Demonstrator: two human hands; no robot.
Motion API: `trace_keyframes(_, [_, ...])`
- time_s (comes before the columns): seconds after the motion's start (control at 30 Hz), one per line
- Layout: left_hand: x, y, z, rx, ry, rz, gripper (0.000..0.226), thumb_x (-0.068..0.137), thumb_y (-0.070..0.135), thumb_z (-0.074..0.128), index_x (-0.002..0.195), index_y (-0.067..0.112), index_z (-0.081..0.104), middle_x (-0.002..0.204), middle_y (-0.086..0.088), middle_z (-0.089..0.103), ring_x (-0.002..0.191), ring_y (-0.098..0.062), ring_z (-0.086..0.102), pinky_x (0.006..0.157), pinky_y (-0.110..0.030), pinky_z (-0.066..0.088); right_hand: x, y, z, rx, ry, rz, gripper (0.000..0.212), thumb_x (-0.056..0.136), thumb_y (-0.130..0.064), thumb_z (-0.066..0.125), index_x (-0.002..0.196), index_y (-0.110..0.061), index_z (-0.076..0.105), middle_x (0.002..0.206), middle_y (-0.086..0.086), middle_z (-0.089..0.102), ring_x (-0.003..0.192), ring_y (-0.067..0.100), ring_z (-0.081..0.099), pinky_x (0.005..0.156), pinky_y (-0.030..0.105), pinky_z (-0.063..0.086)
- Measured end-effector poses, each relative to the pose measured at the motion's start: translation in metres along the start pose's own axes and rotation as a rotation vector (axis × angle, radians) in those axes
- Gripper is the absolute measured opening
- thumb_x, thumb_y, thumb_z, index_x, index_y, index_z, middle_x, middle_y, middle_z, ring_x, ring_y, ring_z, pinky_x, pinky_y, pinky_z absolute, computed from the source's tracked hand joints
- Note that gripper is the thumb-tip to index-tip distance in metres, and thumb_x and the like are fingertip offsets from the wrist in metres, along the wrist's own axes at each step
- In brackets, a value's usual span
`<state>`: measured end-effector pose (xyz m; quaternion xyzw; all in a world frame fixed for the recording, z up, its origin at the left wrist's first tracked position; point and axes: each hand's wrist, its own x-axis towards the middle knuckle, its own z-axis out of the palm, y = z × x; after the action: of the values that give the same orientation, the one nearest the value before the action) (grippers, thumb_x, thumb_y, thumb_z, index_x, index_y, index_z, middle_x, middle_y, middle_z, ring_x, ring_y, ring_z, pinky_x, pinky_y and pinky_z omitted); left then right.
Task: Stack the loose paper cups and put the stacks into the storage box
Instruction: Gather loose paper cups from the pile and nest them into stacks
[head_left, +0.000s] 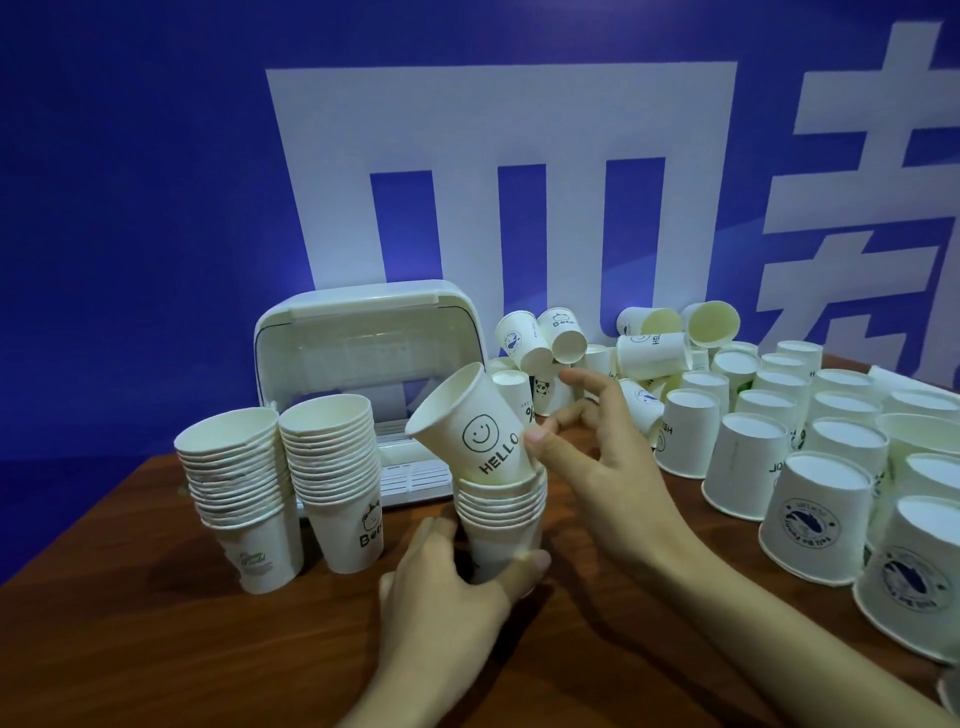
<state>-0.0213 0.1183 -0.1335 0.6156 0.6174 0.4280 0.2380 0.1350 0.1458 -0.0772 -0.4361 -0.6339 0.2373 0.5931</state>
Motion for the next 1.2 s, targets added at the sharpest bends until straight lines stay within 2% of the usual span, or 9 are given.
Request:
trace_keyframes(0.13, [-0.001, 0.0, 0.0, 0.005, -0.002, 0.013, 0.064, 0.049, 0.089, 0.064, 0.098, 0.047, 0.057, 0.107, 0.023, 0.067, 0.106, -0.008, 0.064, 0.101, -0.044, 0.05, 0.003, 0.001, -0.007, -0.01, 0.109, -0.075, 0.042, 0.08, -0.056, 0.057, 0.12, -0.048, 0.047, 0.09, -0.012, 0.067, 0.108, 0.019, 0.06, 0.102, 0.053, 0.041])
trace_keyframes(0.27, [-0.002, 0.002, -0.001, -0.006, 0.019, 0.044, 0.06, 0.051, 0.088, 0.064, 0.098, 0.051, 0.059, 0.108, 0.024, 0.067, 0.106, -0.004, 0.064, 0.102, -0.044, 0.05, 0.005, 0.005, -0.001, -0.037, 0.055, -0.012, 0.058, 0.07, -0.056, 0.065, 0.123, -0.055, 0.04, 0.105, -0.021, 0.063, 0.118, 0.013, 0.055, 0.107, 0.051, 0.04])
trace_keyframes(0.37, [-0.003, 0.003, -0.002, 0.005, 0.008, 0.045, 0.058, 0.051, 0.088, 0.064, 0.099, 0.056, 0.056, 0.11, 0.025, 0.066, 0.107, -0.005, 0.063, 0.102, -0.044, 0.049, 0.007, 0.009, 0.001, 0.088, 0.017, 0.1, 0.069, 0.063, -0.041, 0.072, 0.127, -0.041, 0.045, 0.112, -0.008, 0.063, 0.107, 0.011, 0.061, 0.101, 0.043, 0.048])
trace_keyframes(0.5, [-0.005, 0.007, -0.005, 0.014, -0.004, 0.052, 0.055, 0.05, 0.088, 0.06, 0.095, 0.057, 0.054, 0.107, 0.029, 0.062, 0.105, 0.003, 0.059, 0.105, -0.043, 0.048, 0.023, 0.009, 0.0, 0.269, 0.085, 0.136, 0.042, 0.069, -0.028, 0.065, 0.11, -0.027, 0.057, 0.099, -0.001, 0.065, 0.094, 0.011, 0.061, 0.085, 0.025, 0.046])
trace_keyframes(0.67, [-0.008, 0.008, -0.006, 0.007, -0.023, 0.025, 0.054, 0.05, 0.086, 0.06, 0.096, 0.06, 0.052, 0.11, 0.03, 0.061, 0.106, 0.007, 0.056, 0.108, -0.041, 0.045, 0.073, 0.055, 0.015, -0.077, 0.172, 0.205, 0.023, 0.089, -0.018, 0.062, 0.111, -0.021, 0.057, 0.105, -0.006, 0.065, 0.097, 0.012, 0.061, 0.091, 0.034, 0.05])
trace_keyframes(0.77, [-0.006, 0.008, -0.008, 0.005, -0.023, 0.014, 0.051, 0.058, 0.082, 0.071, 0.099, 0.061, 0.049, 0.111, 0.031, 0.058, 0.1, 0.015, 0.05, 0.109, -0.036, 0.041, 0.101, 0.09, 0.034, -0.277, 0.134, 0.249, 0.037, 0.087, -0.02, 0.062, 0.121, -0.017, 0.05, 0.118, 0.001, 0.063, 0.112, 0.027, 0.059, 0.1, 0.05, 0.046])
trace_keyframes(1.0, [-0.003, 0.001, -0.006, -0.022, -0.009, 0.034, 0.06, 0.059, 0.08, 0.072, 0.112, 0.061, 0.052, 0.113, 0.035, 0.055, 0.101, 0.016, 0.048, 0.11, -0.034, 0.039, 0.115, 0.122, 0.062, -0.918, -0.138, 0.076, 0.067, 0.097, -0.045, 0.054, 0.154, -0.04, 0.02, 0.158, -0.002, 0.027, 0.141, 0.029, 0.03, 0.1, 0.046, 0.033])
trace_keyframes(1.1, [-0.003, -0.002, -0.003, 0.014, 0.01, 0.067, 0.078, 0.052, 0.086, 0.061, 0.124, 0.054, 0.056, 0.115, 0.032, 0.059, 0.112, 0.007, 0.053, 0.11, -0.038, 0.044, 0.106, 0.116, 0.054, -1.078, -0.022, 0.023, 0.054, 0.093, -0.043, 0.058, 0.143, -0.033, 0.038, 0.15, 0.005, 0.031, 0.132, 0.033, 0.032, 0.1, 0.047, 0.031])
trace_keyframes(1.2, [-0.003, -0.001, -0.003, 0.017, -0.005, 0.06, 0.074, 0.054, 0.085, 0.062, 0.121, 0.052, 0.059, 0.113, 0.029, 0.062, 0.111, 0.006, 0.056, 0.107, -0.04, 0.046, 0.096, 0.102, 0.038, -0.9, 0.04, 0.011, 0.032, 0.084, -0.037, 0.06, 0.108, -0.018, 0.05, 0.142, 0.008, 0.038, 0.124, 0.034, 0.037, 0.095, 0.046, 0.031])
